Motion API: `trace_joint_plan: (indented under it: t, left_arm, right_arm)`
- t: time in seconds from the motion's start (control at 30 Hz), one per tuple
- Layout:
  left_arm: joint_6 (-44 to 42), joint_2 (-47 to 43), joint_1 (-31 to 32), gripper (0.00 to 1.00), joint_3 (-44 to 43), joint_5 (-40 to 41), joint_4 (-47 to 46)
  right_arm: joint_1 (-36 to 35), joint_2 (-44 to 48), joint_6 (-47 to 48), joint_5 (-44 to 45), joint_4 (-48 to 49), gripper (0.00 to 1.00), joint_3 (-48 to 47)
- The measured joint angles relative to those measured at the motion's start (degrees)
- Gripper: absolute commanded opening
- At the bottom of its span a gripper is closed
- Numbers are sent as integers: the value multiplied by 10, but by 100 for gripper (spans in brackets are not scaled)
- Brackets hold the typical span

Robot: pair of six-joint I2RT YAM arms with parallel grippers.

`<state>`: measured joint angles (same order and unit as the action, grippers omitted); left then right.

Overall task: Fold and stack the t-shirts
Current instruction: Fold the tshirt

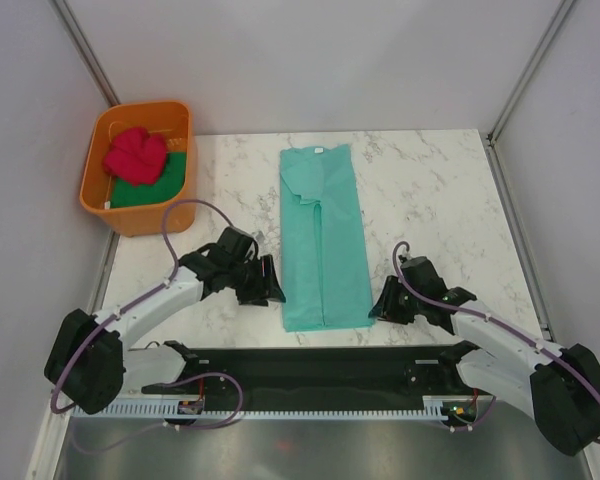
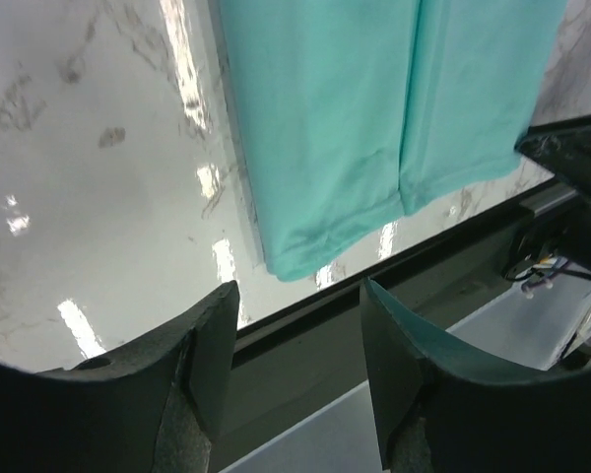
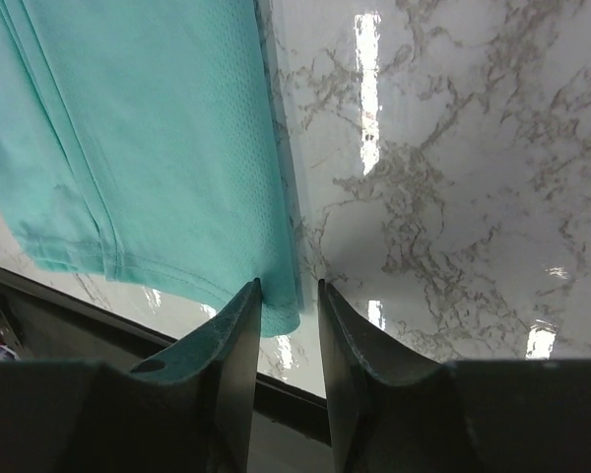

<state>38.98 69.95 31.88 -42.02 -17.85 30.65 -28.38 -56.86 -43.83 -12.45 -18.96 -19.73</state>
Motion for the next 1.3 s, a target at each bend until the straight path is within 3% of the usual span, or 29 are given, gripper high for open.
trace_joint_plan:
  t: [0.2,0.47,0.63,0.83,1.0,1.1,1.3]
  left_arm:
    - [31,-38,51,62,80,-6,-13]
    - [88,-33,96,63,124,-14,-71]
    - [118,-18,101,58,148,-18,-114]
    - [146,4,101,56,162,-18,-141]
    - [171,18,102,55,162,-18,-164]
    - [182,22,102,52,162,-17,-175]
    - [195,23,102,34,171,-11,-182]
  right_arm:
    - [-7,23,-11,-4,1,34,17]
    - [-10,24,-12,-10,0,32,18]
    - [-11,26,-14,-14,0,13,26]
    - [-12,32,-16,-17,0,4,31]
    - [-15,37,-19,-17,0,2,34]
    - [-17,37,-21,-18,0,1,34]
    - [-21,37,-25,-18,0,0,34]
